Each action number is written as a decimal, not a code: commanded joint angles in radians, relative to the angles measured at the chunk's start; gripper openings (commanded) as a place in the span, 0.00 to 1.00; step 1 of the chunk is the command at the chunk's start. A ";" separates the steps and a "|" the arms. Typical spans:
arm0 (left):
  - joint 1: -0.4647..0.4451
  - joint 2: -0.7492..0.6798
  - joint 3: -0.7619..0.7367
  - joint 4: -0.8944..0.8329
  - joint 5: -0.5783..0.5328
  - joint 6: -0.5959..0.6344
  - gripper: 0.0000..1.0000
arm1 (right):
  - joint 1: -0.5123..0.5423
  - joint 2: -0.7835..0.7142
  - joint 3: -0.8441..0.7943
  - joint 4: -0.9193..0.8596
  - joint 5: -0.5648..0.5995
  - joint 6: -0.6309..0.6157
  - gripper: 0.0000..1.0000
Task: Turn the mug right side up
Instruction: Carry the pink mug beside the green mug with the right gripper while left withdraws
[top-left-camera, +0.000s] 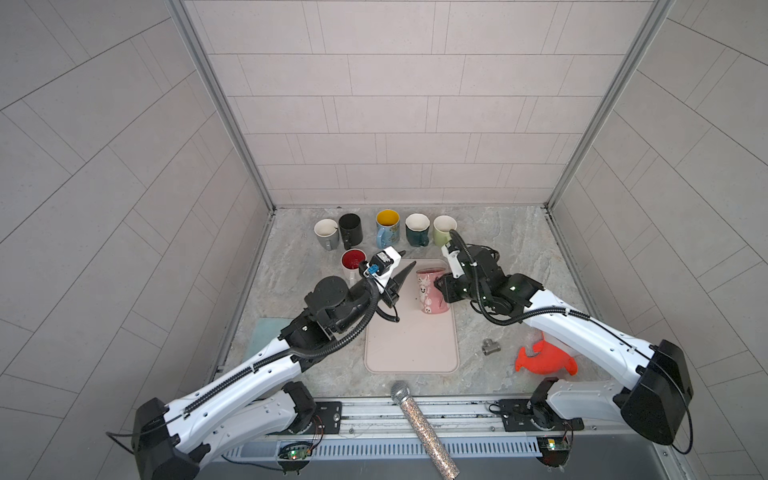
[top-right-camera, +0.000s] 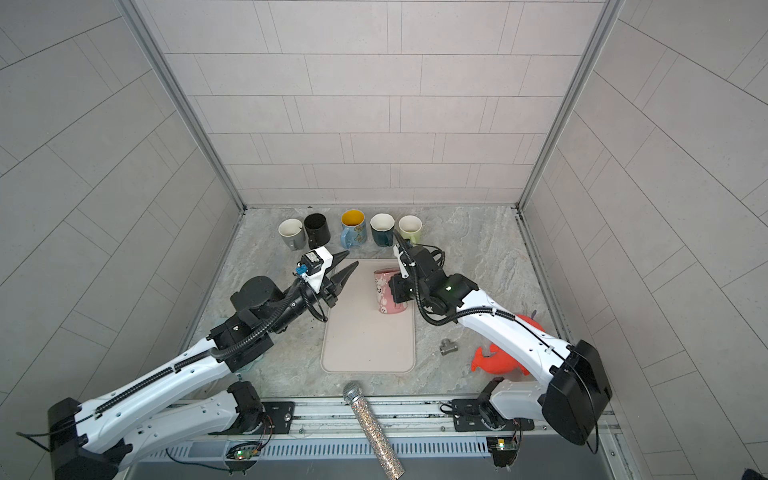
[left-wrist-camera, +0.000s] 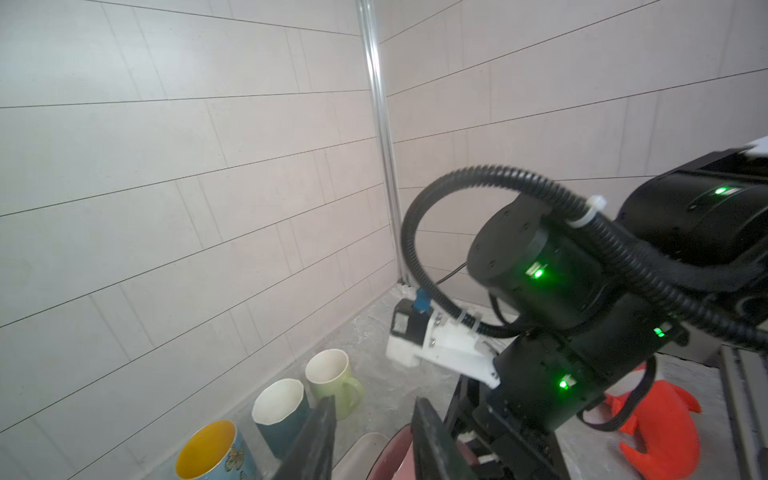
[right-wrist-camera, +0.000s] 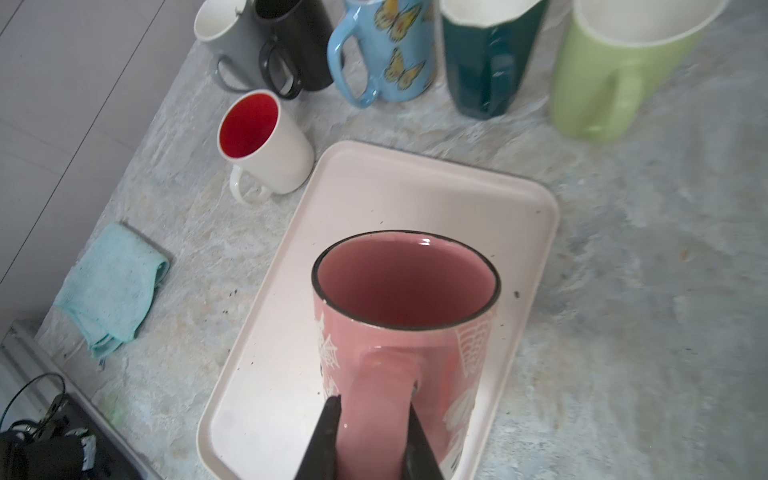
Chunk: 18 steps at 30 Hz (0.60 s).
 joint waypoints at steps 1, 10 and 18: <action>0.003 -0.016 0.009 -0.056 -0.143 -0.044 0.40 | -0.065 -0.078 0.010 0.089 0.061 -0.050 0.00; 0.119 0.055 0.152 -0.327 -0.134 -0.230 0.40 | -0.224 -0.115 0.010 0.149 0.146 -0.174 0.00; 0.325 0.120 0.196 -0.393 0.103 -0.446 0.40 | -0.317 -0.065 -0.067 0.392 0.172 -0.282 0.00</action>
